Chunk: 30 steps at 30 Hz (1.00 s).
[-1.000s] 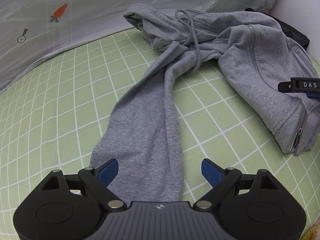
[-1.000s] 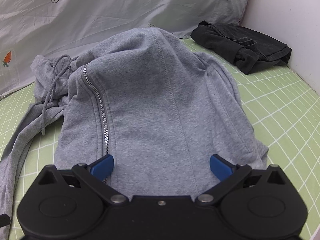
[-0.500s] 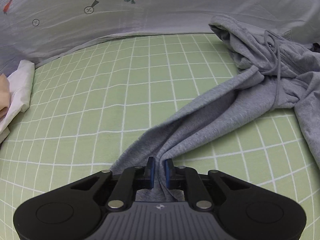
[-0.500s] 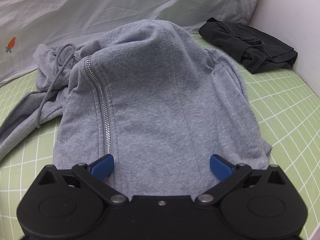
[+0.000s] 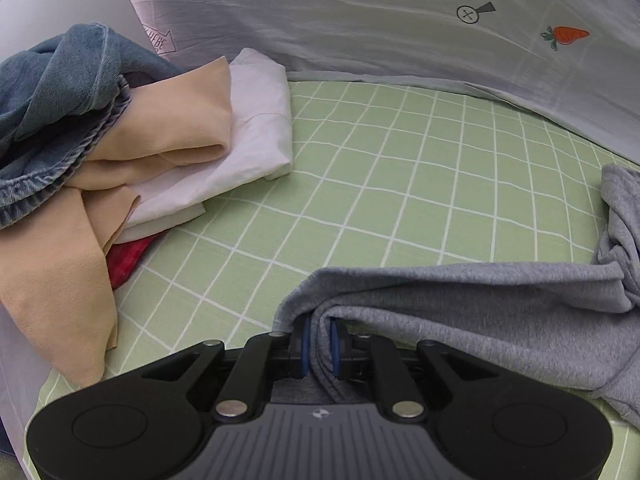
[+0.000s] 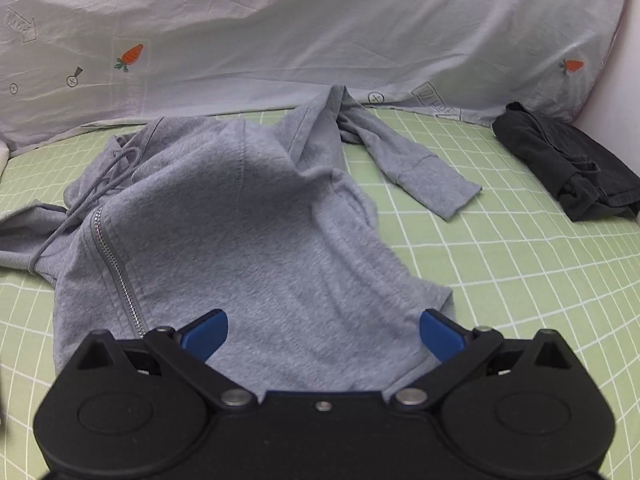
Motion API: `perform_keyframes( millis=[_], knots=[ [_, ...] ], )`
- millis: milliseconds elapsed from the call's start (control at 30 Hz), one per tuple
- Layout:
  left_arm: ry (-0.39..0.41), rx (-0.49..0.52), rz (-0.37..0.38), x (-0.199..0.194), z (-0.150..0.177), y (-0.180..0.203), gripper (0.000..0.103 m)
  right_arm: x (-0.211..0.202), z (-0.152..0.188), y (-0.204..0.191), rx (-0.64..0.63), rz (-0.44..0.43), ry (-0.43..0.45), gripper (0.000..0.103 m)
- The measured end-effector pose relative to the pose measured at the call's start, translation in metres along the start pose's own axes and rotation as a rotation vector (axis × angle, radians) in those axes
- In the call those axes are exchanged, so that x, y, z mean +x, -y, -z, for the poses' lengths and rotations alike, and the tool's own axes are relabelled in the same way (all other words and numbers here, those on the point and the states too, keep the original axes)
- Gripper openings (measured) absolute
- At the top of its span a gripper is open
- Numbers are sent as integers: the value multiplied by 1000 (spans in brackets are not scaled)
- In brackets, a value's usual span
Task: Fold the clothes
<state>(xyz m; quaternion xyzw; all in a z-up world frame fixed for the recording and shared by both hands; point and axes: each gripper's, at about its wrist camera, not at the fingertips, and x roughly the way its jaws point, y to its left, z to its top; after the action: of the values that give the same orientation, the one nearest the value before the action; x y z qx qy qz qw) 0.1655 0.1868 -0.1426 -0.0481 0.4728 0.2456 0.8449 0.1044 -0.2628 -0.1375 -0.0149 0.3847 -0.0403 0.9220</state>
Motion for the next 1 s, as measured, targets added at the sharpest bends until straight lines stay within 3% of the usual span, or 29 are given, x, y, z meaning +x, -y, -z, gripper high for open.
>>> perform_keyframes(
  millis=[67, 133, 300, 400, 600, 767, 1000],
  knots=[
    [-5, -8, 12, -10, 7, -4, 17, -5, -4, 0, 4, 7, 28, 103],
    [1, 19, 50, -25, 18, 2, 28, -5, -8, 5, 17, 23, 38, 103],
    [-2, 50, 198, -60, 48, 31, 45, 5, -11, 29, 65, 53, 11, 103],
    [2, 97, 238, -73, 61, 59, 47, 12, -13, 45, 79, 57, -2, 103],
    [-28, 165, 254, -77, 73, 107, 48, 32, -27, 73, 74, 25, 12, 103],
    [-44, 175, 257, -76, 73, 141, 50, 61, -52, 100, 80, 71, 31, 103],
    [-91, 192, 188, -64, 71, 184, 50, 136, -75, 124, 34, 63, -45, 83]
  ],
)
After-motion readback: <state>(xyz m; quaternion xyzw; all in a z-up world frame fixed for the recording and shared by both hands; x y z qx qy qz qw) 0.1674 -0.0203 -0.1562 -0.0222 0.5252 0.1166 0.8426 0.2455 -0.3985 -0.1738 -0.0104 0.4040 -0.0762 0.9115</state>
